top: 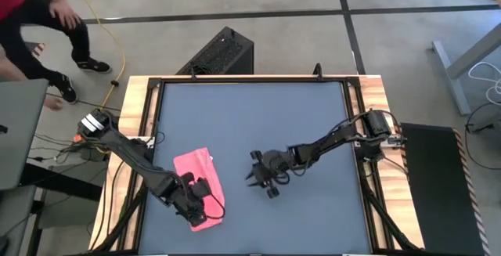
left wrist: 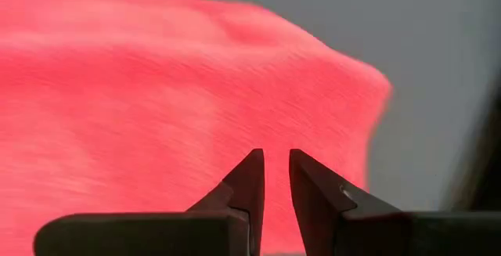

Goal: Roll towel
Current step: Fold the microfiber towel

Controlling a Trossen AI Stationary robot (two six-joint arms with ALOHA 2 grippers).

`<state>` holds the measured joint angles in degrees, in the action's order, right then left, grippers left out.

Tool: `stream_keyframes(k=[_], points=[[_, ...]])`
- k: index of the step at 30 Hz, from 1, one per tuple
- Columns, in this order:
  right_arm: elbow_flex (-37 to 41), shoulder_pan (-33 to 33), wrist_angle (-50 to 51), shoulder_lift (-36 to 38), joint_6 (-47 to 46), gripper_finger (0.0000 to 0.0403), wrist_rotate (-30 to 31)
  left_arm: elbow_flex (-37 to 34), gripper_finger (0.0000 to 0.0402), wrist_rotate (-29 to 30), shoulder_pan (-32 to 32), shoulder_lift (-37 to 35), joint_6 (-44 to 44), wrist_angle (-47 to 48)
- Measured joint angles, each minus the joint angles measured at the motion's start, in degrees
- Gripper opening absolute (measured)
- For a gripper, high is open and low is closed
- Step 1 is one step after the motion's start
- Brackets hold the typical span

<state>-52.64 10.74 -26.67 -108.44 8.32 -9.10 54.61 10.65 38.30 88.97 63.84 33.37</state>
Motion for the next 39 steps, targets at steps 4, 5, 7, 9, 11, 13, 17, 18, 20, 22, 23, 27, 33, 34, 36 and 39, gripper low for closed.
stream_keyframes(k=[4,5,7,9,11,13,17,18,20,22,23,27,33,34,36,39], points=[[-0.02,-2.87,-8.65,-1.53,-2.58,0.0147,0.11,-2.32,0.0051,5.04,-2.01,0.28,3.04,5.04],[-0.05,-3.45,-10.96,-2.54,-3.23,0.0147,0.11,-3.47,0.0051,5.28,-2.65,0.28,3.62,4.98],[-0.81,-4.53,-15.14,-5.27,-4.17,0.0147,0.11,-5.66,0.0051,5.60,-3.74,0.30,4.41,5.17],[-2.82,-5.66,-17.95,-8.26,-5.39,0.0147,0.12,-7.43,0.0051,5.04,-4.70,0.30,4.65,4.73],[-6.42,-6.60,-19.08,-11.42,-6.28,0.0147,0.09,-9.05,0.0051,4.24,-5.36,0.30,5.29,4.80],[-10.51,-7.21,-17.96,-14.29,-6.30,0.0147,0.09,-9.97,0.0051,3.69,-5.84,0.29,5.40,4.69],[-19.49,-7.89,-11.76,-19.77,-4.02,0.0147,0.07,-10.90,0.0051,3.33,-5.89,0.13,5.31,4.39],[-21.52,-7.98,-10.22,-20.80,-3.87,0.0147,0.03,-11.02,0.0051,3.32,-5.90,0.12,5.25,4.33],[-24.52,-8.24,-8.05,-22.51,-3.30,0.0147,-0.34,-11.13,0.0051,3.29,-5.93,0.06,4.65,4.23],[-26.73,-8.71,-6.83,-24.14,-2.53,0.0147,-1.99,-11.15,0.0051,3.37,-5.93,0.10,3.08,4.12],[-27.33,-8.93,-6.39,-24.72,-2.45,0.0147,-2.69,-11.17,0.0051,3.56,-6.13,0.08,2.46,3.85],[-28.17,-9.23,-6.05,-25.99,-2.47,0.0147,-3.29,-11.50,0.0051,3.41,-7.31,0.06,-0.24,3.05],[-28.24,-8.55,-1.49,-25.88,-2.27,0.0147,-4.57,-11.63,0.0050,5.86,-9.68,0.21,-8.06,-0.65],[-28.26,-8.34,-0.44,-25.75,-2.25,0.0147,-4.59,-11.61,0.0050,6.12,-10.29,0.23,-9.08,-1.14],[-28.30,-7.66,1.48,-25.69,-2.25,0.0147,-4.32,-11.65,0.0050,6.35,-10.95,0.26,-10.90,-1.73],[-28.46,-6.56,6.58,-25.05,-2.52,0.0147,-3.46,-11.67,0.0050,6.31,-11.27,0.26,-13.46,-2.04]])
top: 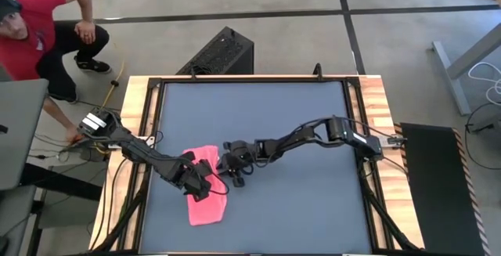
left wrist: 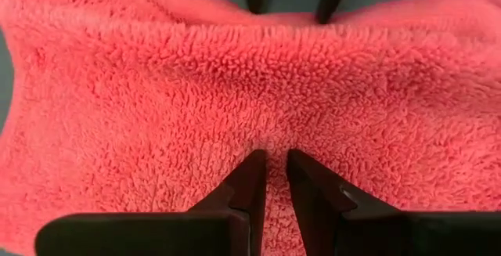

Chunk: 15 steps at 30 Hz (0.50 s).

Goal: Roll towel
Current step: Fold the microfiber towel

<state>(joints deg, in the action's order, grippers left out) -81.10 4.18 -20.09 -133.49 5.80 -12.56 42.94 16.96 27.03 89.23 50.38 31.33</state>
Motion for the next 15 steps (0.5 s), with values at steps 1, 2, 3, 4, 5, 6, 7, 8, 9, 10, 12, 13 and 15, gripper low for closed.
stream_keyframes(k=[1,2,3,4,5,6,7,8,9,10,12,13,15], points=[[-0.05,0.36,2.25,0.41,-0.01,0.0147,0.44,0.02,0.0050,0.05,0.01,0.00,-0.64,-0.02],[-0.12,0.68,4.47,0.85,-0.04,0.0147,1.11,0.01,0.0050,0.27,0.03,0.00,-1.38,-0.04],[-0.07,1.01,6.06,1.35,-0.04,0.0147,2.27,0.02,0.0048,0.29,0.03,0.00,-2.02,-0.04],[-0.09,1.35,7.79,1.95,-0.06,0.0147,3.64,0.02,0.0046,0.29,0.02,0.00,-2.74,-0.05],[-0.01,1.66,9.25,2.66,-0.12,0.0147,4.71,0.01,0.0044,0.43,0.02,0.02,-3.51,-0.20],[0.07,1.88,10.69,3.54,-0.17,0.0147,5.28,0.00,0.0041,0.43,0.02,0.02,-4.30,-0.26],[0.16,1.95,11.73,4.40,-0.16,0.0147,5.57,0.00,0.0038,0.43,0.02,0.02,-4.94,-0.30],[0.34,2.10,12.44,5.14,-0.01,0.0147,5.66,0.00,0.0035,0.42,0.02,0.02,-5.51,-0.36],[0.52,2.22,12.55,5.92,0.06,0.0147,5.85,0.00,0.0031,0.39,0.02,0.02,-5.92,-0.41],[1.14,2.21,11.84,6.62,0.35,0.0147,5.94,0.00,0.0028,0.40,0.04,0.02,-6.34,-0.45],[2.51,1.42,8.77,7.43,0.19,0.0147,5.99,0.02,0.0021,0.61,0.16,0.05,-7.01,-0.48],[3.09,0.85,6.15,7.51,-0.66,0.0147,5.99,0.00,0.0017,0.70,0.33,0.05,-7.52,-0.57],[3.86,-0.50,3.43,7.56,-2.16,0.0147,5.99,0.00,0.0011,0.93,0.73,0.07,-8.15,-0.68]])
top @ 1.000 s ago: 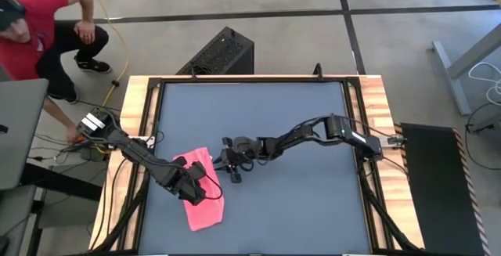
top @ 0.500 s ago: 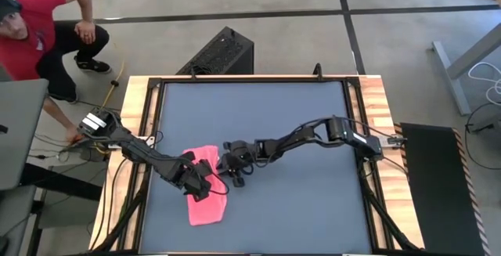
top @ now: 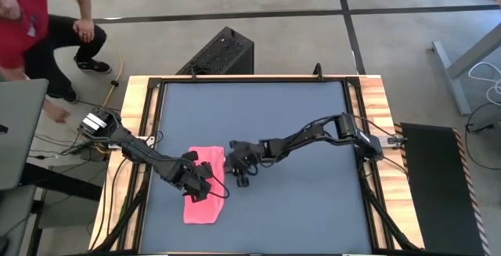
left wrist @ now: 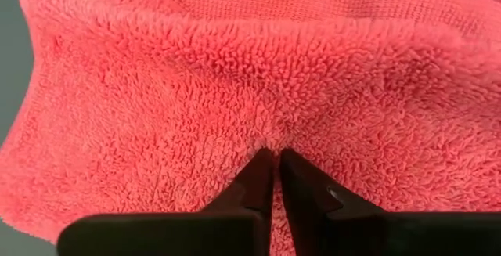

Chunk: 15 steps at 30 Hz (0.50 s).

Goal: Roll towel
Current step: Fold the microfiber towel

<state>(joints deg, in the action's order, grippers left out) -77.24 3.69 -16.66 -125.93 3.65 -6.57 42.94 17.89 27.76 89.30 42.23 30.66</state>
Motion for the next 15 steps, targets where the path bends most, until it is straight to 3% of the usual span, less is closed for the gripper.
stream_keyframes(k=[7,15], points=[[-0.06,-2.55,-7.80,-0.11,0.13,0.0147,0.58,-0.07,0.0001,2.27,1.58,0.04,0.38,-0.31],[-0.11,-2.68,-8.50,-0.75,7.54,0.0147,-0.79,-0.07,0.0000,2.28,1.61,0.04,1.41,-0.72]])
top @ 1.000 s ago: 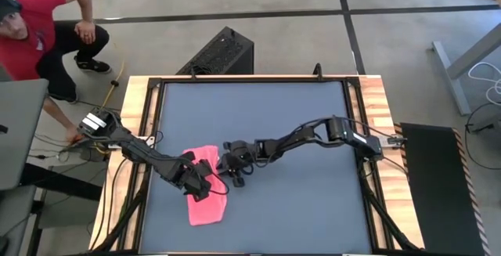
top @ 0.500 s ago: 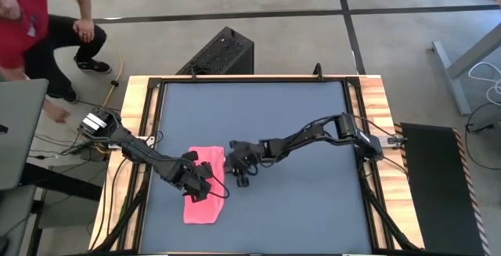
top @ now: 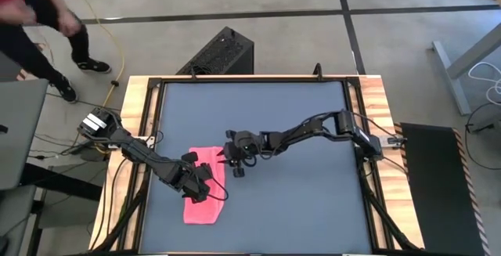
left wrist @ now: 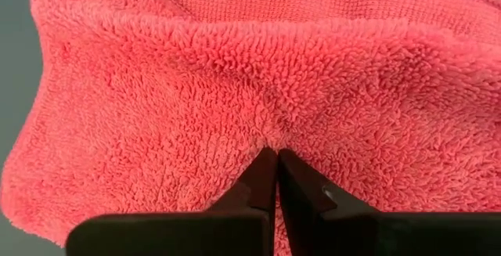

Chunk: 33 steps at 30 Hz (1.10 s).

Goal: Roll towel
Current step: Fold the microfiber towel

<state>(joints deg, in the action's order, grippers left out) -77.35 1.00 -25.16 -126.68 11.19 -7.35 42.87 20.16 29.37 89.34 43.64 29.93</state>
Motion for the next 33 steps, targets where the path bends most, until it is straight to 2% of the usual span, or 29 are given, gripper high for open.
stream_keyframes(k=[8,15,20,25,33], points=[[-0.12,-1.00,-2.10,-3.14,0.25,0.0146,-0.20,0.01,0.0000,-0.62,0.00,-0.02,1.37,-0.13],[-0.25,-1.97,-2.25,-3.03,1.34,0.0107,-0.09,0.04,0.0000,-1.44,-0.23,-0.04,1.95,-0.28],[-0.25,-2.28,-1.40,-3.03,4.45,0.0104,-0.09,0.07,0.0000,-1.76,-0.26,-0.07,2.49,-0.30],[-0.25,-2.11,-0.88,-3.03,10.88,0.0132,0.29,0.07,0.0000,-2.41,-0.26,-0.07,2.49,-0.31],[-0.25,-0.91,-0.72,-2.91,21.53,0.0204,7.10,0.09,0.0000,-2.98,-0.26,-0.09,2.49,-0.50]])
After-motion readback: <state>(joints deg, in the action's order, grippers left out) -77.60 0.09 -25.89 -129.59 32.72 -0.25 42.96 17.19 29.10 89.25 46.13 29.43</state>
